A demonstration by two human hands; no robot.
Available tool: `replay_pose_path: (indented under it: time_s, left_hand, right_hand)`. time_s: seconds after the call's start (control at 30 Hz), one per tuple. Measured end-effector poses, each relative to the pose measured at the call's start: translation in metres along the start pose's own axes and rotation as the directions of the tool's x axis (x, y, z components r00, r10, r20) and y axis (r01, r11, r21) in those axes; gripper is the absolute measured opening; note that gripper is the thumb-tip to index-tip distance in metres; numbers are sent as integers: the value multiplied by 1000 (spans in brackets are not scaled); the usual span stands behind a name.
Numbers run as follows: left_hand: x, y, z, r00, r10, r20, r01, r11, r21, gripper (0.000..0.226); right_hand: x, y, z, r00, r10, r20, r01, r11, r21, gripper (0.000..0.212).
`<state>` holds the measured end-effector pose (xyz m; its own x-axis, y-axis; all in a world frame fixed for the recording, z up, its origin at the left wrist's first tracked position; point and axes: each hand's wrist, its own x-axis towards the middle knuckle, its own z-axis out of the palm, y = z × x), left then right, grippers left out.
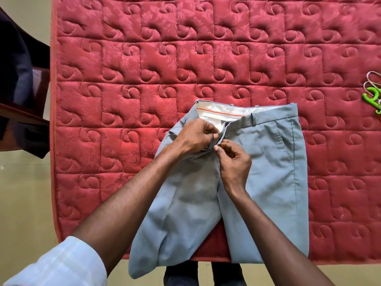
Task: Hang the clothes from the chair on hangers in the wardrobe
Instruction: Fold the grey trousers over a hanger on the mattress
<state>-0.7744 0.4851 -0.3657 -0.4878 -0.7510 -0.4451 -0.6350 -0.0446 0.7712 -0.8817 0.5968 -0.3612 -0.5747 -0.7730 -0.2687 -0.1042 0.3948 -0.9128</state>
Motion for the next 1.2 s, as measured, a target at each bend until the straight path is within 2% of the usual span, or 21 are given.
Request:
replay_pose_path:
  time_s: [0.1,0.2,0.33,0.53,0.63,0.73,0.8,0.87,0.93,1.0,1.07,1.13,1.2]
  left_hand:
    - [-1,2,1,999,-38,-29,36,998,-59,15]
    - [-4,5,2,999,-26,-38,24,999,-46,14]
    - [-4,7,1,1000,-22,2,22,999,-46,15]
    - [-2,13,-5,999,-12,50,9,998,64,17]
    - [-1,13,-9,998,-17,68,15,1000,23,17]
    - [0,12,-17,996,-9,89,12,999,-32,17]
    - [0,12,-25,995,3,103,4,998,-62,16]
    - [1,11,-35,991,2,130,9,997,-83,14]
    - [3,10,-43,987,-2,158,15,996,-84,13]
    - [6,12,-52,985,-17,169,16,1000,7,15]
    - [10,15,-62,985,-20,172,-25,967,253,19]
    - [15,17,-72,986,19,166,-108,829,548,15]
    - [21,13,-82,985,45,168,-150,716,682,13]
  right_hand:
    - [-2,3,3,998,-35,-52,33,999,-41,6]
    - [-5,2,3,995,-80,-63,76,994,-73,10]
    - [-2,1,2,990,-126,-58,121,988,-93,11]
    - [6,2,1,987,-131,-93,122,988,-92,10]
    - [7,0,0,986,-148,-79,141,985,-96,8]
    - [10,-1,-6,984,-177,-2,175,978,-110,13]
    - [21,2,-13,961,-257,103,273,945,-182,32]
    - [39,7,-19,902,-347,258,420,846,-328,48]
    - [57,8,-22,850,-366,378,513,738,-438,48]
    - [78,5,-22,816,-373,441,561,692,-454,35]
    - [98,-4,-22,778,-379,501,607,662,-441,20]
    - [116,-14,-24,746,-324,582,609,685,-399,18]
    - [131,-21,-24,735,-245,633,580,710,-398,20]
